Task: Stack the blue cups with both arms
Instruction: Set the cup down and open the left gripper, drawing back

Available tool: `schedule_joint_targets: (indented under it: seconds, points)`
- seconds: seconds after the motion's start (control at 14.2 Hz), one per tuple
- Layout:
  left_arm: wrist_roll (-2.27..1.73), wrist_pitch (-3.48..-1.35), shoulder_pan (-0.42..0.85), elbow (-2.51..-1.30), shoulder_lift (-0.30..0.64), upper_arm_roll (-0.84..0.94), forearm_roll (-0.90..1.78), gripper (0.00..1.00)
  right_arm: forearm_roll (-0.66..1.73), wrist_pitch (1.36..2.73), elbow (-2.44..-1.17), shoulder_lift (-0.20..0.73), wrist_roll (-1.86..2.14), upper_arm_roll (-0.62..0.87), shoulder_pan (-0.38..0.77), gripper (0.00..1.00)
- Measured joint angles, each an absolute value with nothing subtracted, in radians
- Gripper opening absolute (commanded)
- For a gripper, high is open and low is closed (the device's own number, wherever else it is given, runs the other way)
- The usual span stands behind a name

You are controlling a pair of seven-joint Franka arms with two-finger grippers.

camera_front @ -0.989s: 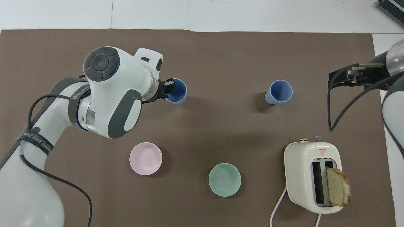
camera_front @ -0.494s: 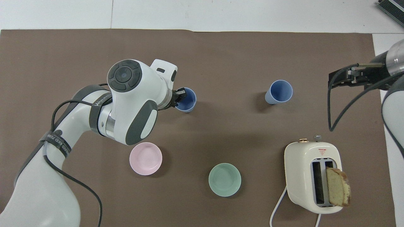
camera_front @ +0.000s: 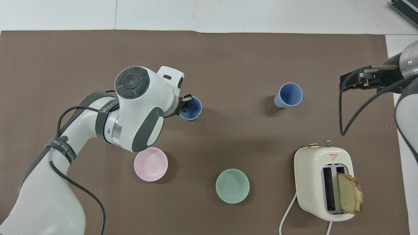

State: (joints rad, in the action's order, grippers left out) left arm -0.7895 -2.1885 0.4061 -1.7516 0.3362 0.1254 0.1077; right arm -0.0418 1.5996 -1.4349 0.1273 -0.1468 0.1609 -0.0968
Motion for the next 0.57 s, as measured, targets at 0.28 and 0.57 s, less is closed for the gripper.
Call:
schedule_joint_targets:
  seconds: [0.28, 0.57]
  points:
    - [-0.785, -2.169, 0.399, -1.724, 0.327, 0.105, 0.025, 1.0, -0.008, 1.702, -1.511, 0.116, -0.147, 0.16, -0.113, 1.0]
    - [-0.635, -2.024, 0.301, -1.675, 0.243, 0.089, -0.013, 1.0, 0.013, 1.9, -1.668, 0.135, -0.147, 0.16, -0.139, 1.0]
